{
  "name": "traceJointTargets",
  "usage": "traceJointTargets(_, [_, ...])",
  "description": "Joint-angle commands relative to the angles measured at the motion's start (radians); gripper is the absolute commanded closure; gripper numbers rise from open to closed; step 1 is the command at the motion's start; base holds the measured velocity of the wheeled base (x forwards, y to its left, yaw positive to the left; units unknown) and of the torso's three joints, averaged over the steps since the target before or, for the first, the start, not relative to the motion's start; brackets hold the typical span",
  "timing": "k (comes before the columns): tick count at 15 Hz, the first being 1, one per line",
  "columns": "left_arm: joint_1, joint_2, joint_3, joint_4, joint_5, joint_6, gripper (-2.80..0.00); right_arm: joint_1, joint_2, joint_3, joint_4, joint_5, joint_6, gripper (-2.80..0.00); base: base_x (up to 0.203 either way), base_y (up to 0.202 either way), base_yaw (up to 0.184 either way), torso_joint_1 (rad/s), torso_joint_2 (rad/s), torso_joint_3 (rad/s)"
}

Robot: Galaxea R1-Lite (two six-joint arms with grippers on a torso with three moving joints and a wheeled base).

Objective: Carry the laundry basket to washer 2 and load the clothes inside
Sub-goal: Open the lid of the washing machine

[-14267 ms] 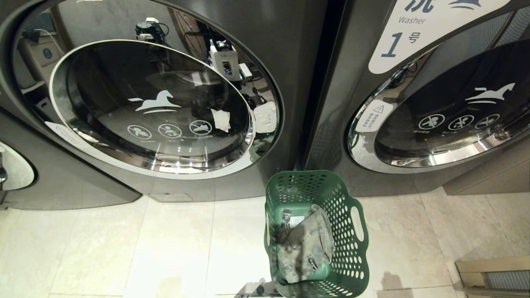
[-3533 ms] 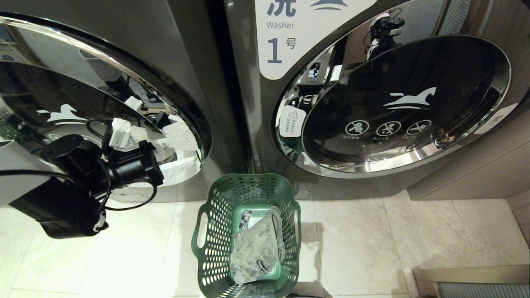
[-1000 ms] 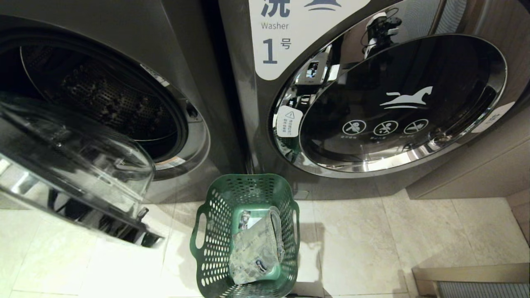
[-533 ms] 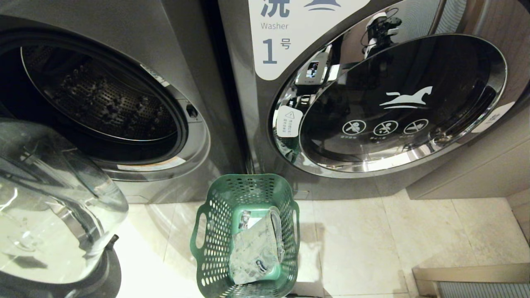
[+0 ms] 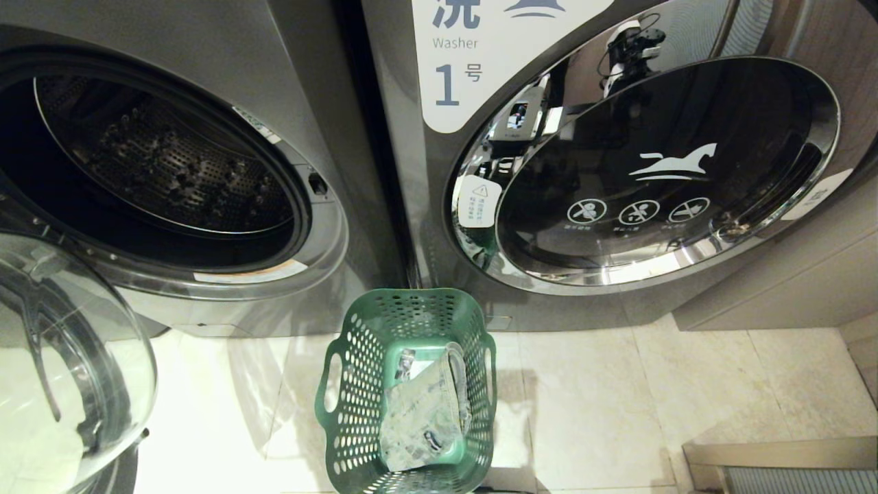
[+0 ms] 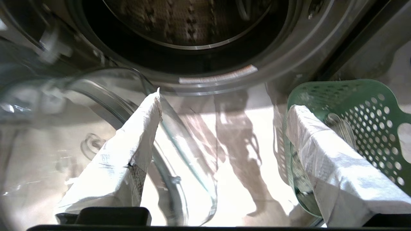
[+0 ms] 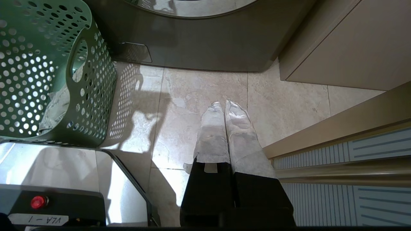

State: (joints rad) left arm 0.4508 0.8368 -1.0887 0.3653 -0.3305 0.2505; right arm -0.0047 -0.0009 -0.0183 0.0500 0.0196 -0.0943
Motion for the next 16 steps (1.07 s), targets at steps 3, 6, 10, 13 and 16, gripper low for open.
traceJointTargets(3, [-0.007, 0.068, 0.044, 0.014, 0.049, -0.005, -2.80, 0.000, -0.001, 0.000, -0.001, 0.000, -0.001, 0.00, 0.000, 0.000, 0.000, 0.000, 0.00, 0.000])
traceJointTargets(6, [0.039, 0.103, 0.057, 0.010, 0.226, -0.006, -2.80, 0.000, -0.001, 0.000, 0.001, 0.000, -0.001, 0.00, 0.000, 0.000, 0.000, 0.000, 0.00, 0.000])
traceJointTargets(10, [0.044, 0.239, -0.030, -0.023, 0.494, -0.091, -2.80, 0.000, -0.001, 0.000, -0.001, 0.000, -0.001, 0.00, 0.000, 0.000, 0.000, 0.000, 0.00, 0.000])
traceJointTargets(13, [0.046, 0.298, -0.066, -0.039, 0.540, -0.134, 0.00, 0.000, -0.001, 0.000, 0.000, 0.000, -0.001, 0.00, 0.000, 0.000, 0.000, 0.000, 0.00, 0.000])
traceJointTargets(16, [0.049, 0.365, -0.125, -0.061, 0.632, -0.187, 0.00, 0.000, -0.001, 0.000, 0.001, 0.000, -0.001, 0.00, 0.000, 0.000, 0.000, 0.000, 0.00, 0.000])
